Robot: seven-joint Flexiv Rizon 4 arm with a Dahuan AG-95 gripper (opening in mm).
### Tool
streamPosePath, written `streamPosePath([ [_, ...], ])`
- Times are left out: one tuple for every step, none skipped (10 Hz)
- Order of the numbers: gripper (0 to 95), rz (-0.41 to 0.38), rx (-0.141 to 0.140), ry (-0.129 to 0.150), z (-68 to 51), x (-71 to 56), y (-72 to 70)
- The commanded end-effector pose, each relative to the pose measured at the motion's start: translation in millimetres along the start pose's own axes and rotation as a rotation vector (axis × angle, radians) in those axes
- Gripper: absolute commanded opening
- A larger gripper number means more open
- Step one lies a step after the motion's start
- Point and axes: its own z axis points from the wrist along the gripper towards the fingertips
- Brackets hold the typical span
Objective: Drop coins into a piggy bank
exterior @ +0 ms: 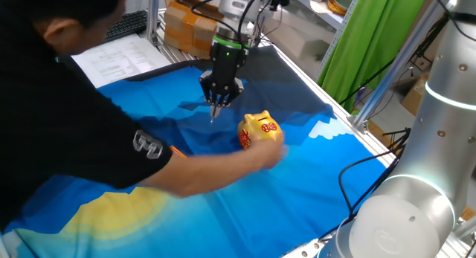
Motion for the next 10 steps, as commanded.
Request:
streamPosePath([
  [0.0,0.059,0.0,-0.011,-1.9,2.1,-1.9],
  [0.0,0.13,0.002,-0.03,-3.0,2.9,-2.9],
  [0.0,0.156,0.008,-0.047,-3.8,3.5,-3.7],
  [0.0,0.192,-0.002,-0.072,-6.8,4.2,-6.2],
  [0.0,0.203,-0.018,-0.078,-10.3,3.3,-8.5],
  [0.0,0.211,-0.02,-0.08,-12.7,1.9,-10.0],
  [0.0,0.214,-0.023,-0.077,-18.0,-2.4,-14.5],
  [0.0,0.207,-0.024,-0.074,-21.3,-5.6,-17.9],
  [0.0,0.196,-0.026,-0.074,-25.0,-9.7,-22.3],
  [0.0,0.188,-0.028,-0.079,-27.0,-12.5,-25.3],
])
